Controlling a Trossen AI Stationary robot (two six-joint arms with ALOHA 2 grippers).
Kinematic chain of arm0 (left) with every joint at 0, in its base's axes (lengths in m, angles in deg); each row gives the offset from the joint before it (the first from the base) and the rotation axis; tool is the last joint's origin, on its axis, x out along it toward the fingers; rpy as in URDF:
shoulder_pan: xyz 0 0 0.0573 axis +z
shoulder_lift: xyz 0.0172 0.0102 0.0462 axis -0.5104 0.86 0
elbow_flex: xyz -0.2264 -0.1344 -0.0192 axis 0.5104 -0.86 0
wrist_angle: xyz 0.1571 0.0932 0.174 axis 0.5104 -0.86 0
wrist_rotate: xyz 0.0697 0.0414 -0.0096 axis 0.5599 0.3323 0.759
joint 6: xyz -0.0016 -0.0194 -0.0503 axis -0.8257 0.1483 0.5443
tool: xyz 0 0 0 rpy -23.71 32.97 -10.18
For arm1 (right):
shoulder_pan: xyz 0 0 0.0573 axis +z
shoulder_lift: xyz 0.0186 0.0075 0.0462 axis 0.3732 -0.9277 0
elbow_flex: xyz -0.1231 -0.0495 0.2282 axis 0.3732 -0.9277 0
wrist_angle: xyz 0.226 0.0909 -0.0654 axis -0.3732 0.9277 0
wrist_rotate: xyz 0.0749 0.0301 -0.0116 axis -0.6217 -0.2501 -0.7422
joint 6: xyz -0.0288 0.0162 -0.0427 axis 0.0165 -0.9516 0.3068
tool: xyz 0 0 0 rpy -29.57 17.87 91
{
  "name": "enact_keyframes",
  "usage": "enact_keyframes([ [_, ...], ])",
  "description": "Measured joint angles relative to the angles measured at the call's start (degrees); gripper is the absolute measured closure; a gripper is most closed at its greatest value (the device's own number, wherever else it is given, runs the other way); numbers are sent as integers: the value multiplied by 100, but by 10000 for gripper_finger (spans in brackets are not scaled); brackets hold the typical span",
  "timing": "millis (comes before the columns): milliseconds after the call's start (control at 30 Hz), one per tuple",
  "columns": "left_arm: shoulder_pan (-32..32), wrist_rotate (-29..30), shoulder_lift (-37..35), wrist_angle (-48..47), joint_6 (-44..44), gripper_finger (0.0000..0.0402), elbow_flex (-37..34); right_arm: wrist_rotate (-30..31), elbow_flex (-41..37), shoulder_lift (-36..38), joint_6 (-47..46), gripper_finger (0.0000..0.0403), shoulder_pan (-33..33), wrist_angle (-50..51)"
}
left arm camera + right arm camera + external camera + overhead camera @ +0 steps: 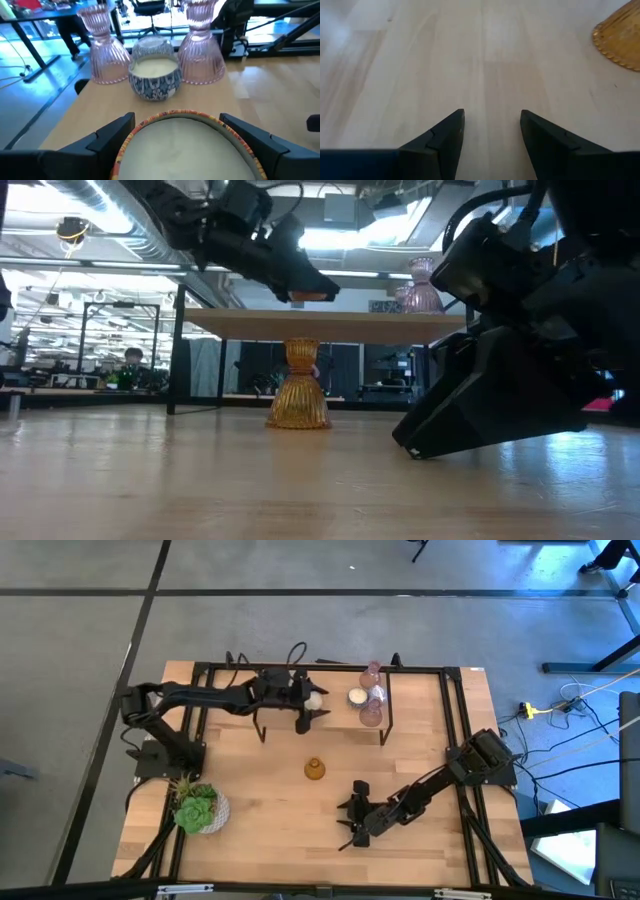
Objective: Pick & Place candle stick holders
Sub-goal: Adjust the yellow glass candle holder on the table
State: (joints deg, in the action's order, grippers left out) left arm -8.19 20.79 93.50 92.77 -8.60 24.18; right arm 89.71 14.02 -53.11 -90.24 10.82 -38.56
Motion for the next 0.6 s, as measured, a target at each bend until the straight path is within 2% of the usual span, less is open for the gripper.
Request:
enact_keyframes([
  [300, 64, -202, 1039, -35, -47, 125, 822, 86, 0, 0, -60, 206, 20, 64],
  [600, 132, -211, 1518, -146, 88, 125, 1381, 271, -2, 0, -127, 206, 201, 147],
])
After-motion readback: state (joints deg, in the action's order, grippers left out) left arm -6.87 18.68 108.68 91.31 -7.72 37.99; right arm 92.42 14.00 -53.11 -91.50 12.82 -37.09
